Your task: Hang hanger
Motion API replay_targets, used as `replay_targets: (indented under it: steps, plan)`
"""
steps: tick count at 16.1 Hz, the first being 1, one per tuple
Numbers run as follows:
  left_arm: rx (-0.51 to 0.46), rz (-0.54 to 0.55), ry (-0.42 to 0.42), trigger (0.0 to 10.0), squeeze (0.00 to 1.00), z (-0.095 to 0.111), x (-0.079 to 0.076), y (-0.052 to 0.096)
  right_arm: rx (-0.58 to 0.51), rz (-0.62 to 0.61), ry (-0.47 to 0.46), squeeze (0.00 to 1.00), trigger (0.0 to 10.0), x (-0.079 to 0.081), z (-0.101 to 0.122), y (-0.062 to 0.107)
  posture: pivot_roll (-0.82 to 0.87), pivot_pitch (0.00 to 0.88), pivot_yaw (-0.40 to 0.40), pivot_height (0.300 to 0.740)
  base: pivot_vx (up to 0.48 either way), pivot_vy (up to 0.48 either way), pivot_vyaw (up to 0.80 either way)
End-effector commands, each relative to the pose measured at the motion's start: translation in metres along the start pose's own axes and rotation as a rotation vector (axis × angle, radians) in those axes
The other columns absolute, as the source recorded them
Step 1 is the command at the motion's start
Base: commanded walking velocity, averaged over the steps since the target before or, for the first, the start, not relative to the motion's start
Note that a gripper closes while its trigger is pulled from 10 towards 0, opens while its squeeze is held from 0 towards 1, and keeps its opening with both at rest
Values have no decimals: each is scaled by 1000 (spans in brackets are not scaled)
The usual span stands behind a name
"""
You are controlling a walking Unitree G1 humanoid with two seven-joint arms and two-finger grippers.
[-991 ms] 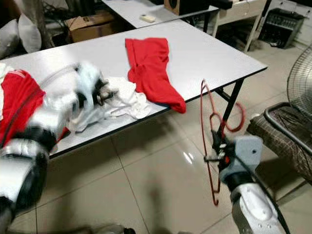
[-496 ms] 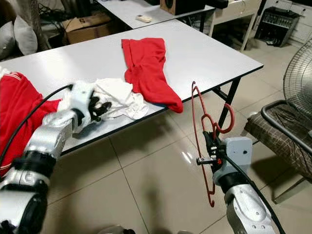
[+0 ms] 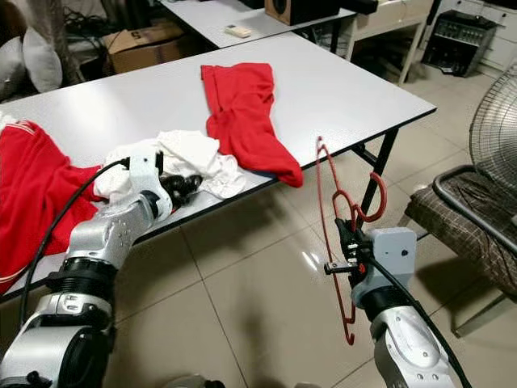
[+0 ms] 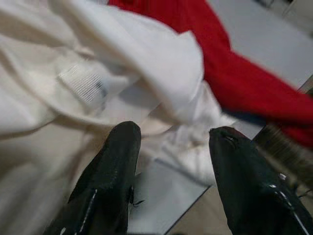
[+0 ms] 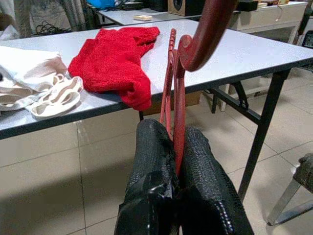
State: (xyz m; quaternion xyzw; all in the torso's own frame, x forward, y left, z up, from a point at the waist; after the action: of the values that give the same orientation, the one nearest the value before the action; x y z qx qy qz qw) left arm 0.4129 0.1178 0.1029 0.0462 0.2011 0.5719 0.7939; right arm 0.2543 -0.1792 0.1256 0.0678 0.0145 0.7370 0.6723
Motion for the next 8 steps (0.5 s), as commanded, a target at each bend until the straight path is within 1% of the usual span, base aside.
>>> replay_targets:
  steps: [1, 2, 3, 4, 5, 6, 7, 8]
  plan:
    - [-10, 21, 14, 7098, 0, 5, 4, 0, -12, -2, 10, 0, 10000, 2, 5, 2, -182, 1, 113, 740, 0, 0, 0]
    - [-9, 31, 12, 4902, 0, 4, 5, -1, -12, -1, 9, 0, 10000, 2, 5, 2, -184, 1, 114, 740, 0, 0, 0]
    - [-13, 33, 14, 4902, 0, 4, 5, -2, -12, 0, 9, 0, 10000, 3, 5, 2, -184, 1, 114, 740, 0, 0, 0]
    - [-15, 48, 15, 3451, 0, 4, 6, -2, -12, 0, 9, 0, 10000, 3, 5, 1, -184, 1, 114, 740, 0, 0, 0]
    - [-12, 71, 25, 2824, 0, 1, 10, -2, -13, 1, 10, 0, 10000, 3, 5, 1, -184, 1, 114, 740, 0, 0, 0]
    - [-10, 86, 22, 1765, 0, -1, 13, -2, -13, 2, 11, 0, 10000, 3, 5, 1, -183, 1, 112, 740, 0, 0, 0]
    - [-31, 114, 63, 235, 0, -3, 16, -4, -15, 5, 10, 0, 10000, 4, 6, 0, -183, 0, 110, 740, 0, 0, 0]
    - [-48, 113, 84, 0, 0, -2, 16, -4, -15, 6, 11, 0, 10000, 4, 6, 0, -184, 0, 111, 740, 0, 0, 0]
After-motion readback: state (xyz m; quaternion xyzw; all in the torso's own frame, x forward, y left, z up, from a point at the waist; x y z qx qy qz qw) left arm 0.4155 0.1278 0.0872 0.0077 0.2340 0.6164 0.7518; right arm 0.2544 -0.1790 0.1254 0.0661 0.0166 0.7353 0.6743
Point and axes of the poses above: a point about 5 cm out from each wrist's last joint towards the gripper, its own y axis pointing back from the gripper into the wrist, its own z axis along the axis of the wrist's last joint, x = y × z, the point moved 6 cm from there along -y, pointing out of the wrist towards the gripper, and after that the axes turned 5 degrees about -y, right-handed, at the moved point
